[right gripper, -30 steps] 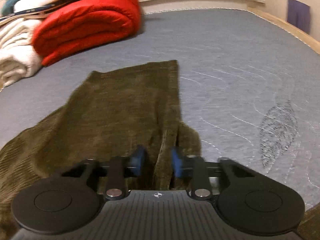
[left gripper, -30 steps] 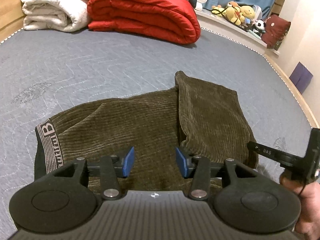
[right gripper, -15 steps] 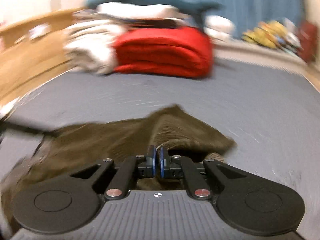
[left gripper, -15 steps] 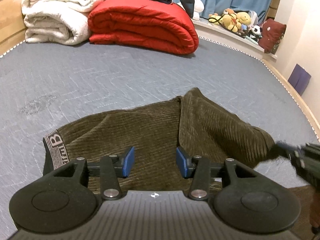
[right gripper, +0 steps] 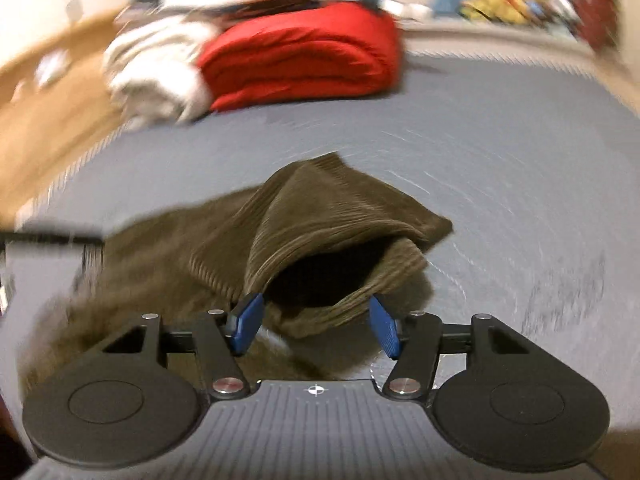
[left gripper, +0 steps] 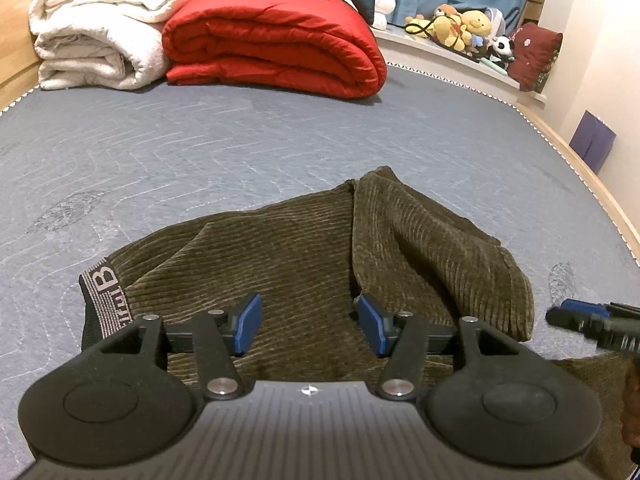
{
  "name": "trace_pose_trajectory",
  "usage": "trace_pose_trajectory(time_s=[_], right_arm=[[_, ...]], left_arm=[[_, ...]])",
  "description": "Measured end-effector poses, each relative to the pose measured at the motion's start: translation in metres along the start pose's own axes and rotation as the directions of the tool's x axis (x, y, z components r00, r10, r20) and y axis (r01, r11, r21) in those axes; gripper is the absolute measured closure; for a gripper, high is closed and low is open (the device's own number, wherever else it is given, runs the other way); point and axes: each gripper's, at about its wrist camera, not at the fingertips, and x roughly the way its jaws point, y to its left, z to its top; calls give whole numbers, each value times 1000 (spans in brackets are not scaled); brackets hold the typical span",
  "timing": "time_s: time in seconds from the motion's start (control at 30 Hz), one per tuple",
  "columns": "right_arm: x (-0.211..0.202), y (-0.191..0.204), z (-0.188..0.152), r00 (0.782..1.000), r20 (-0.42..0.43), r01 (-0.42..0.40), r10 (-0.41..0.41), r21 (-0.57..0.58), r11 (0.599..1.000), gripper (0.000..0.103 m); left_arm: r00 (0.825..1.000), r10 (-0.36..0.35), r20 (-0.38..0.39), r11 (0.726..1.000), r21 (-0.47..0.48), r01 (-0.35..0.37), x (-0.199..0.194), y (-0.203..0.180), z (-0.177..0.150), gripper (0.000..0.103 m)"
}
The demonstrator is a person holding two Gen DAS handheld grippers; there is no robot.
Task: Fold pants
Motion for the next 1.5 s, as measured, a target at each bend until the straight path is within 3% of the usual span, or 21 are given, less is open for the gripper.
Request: trace_pose_trajectory(time_s=[0.07,0.1,0.2,0.3,0.33,0.37,0.4,0.43,0.47,0.5,0.7,0.8,0.93,1.07,1.2,1.23,1.27,1.3,1.33,1.43,1.5], right_arm=[[8,-13,-1,1000,2,11,-11,120,993,23],[12,-18,-3,1000,-8,21,-20,172,985,21],[32,-16,-8,999,-44,16,-7,206,978,22],[40,2,-7,999,-28,41,-38,129,991,27],[39,9,-7,999,-19,47,-46,95,994,38],[40,17,-8,998,-12,68,-68,44,997,60],[42,27,-8,995,-5,102,-102,-24,995,72],[44,36,-7,992,5,128,-128,-82,988,94],[43,45,-8,991,20,136,-134,-132,982,102],[41,50,-8,992,37,127,-123,-155,980,103],[14,73,-6,993,112,5,24,-246,969,103],[14,53,1,995,98,33,-22,-114,993,101],[17,16,3,996,78,32,-39,89,996,60],[23,2,-3,998,55,-32,22,188,982,56],[31,17,-5,995,45,-97,92,127,987,44],[33,23,-6,994,32,-107,104,99,989,43],[35,30,-7,994,16,-106,105,62,992,50],[39,41,-10,996,-2,-93,93,-1,996,66],[42,50,-12,997,-10,-77,76,-58,995,95],[34,80,-21,995,23,-90,99,-252,964,96],[23,100,-28,986,14,-148,165,-376,915,96]], left_arm=[[1000,3,-2,1000,3,-3,2,-2,0,40],[1000,3,-4,1000,5,-3,3,-3,0,40],[1000,2,-12,1000,10,-2,6,-6,-1,40],[1000,-3,-14,1000,14,3,7,-9,-1,40],[1000,-6,-15,1000,14,6,8,-9,0,39],[1000,-7,-15,1000,15,7,8,-9,0,39],[1000,-8,-15,1000,15,8,8,-9,0,39],[1000,-8,-14,1000,15,8,9,-9,0,38],[1000,-8,-15,1000,15,8,9,-8,0,38],[1000,-7,-16,1000,14,8,10,-8,0,38],[1000,-12,-25,1000,-7,12,12,-4,2,38],[1000,-10,-25,1000,-12,10,13,-4,3,38],[999,-11,-30,1000,-10,11,15,-5,3,38],[1000,-11,-28,1000,-8,11,16,-6,3,38],[999,-51,-17,998,-47,51,15,-5,6,37],[996,-92,-16,993,-72,90,16,-5,7,37],[991,-134,-19,986,-98,132,16,-5,8,37],[983,-180,-21,977,-123,176,17,-5,8,37],[973,-228,-24,964,-146,222,18,-7,8,37],[939,-343,-36,926,-181,332,23,-12,9,38],[899,-431,-79,891,-196,410,31,-17,9,38]])
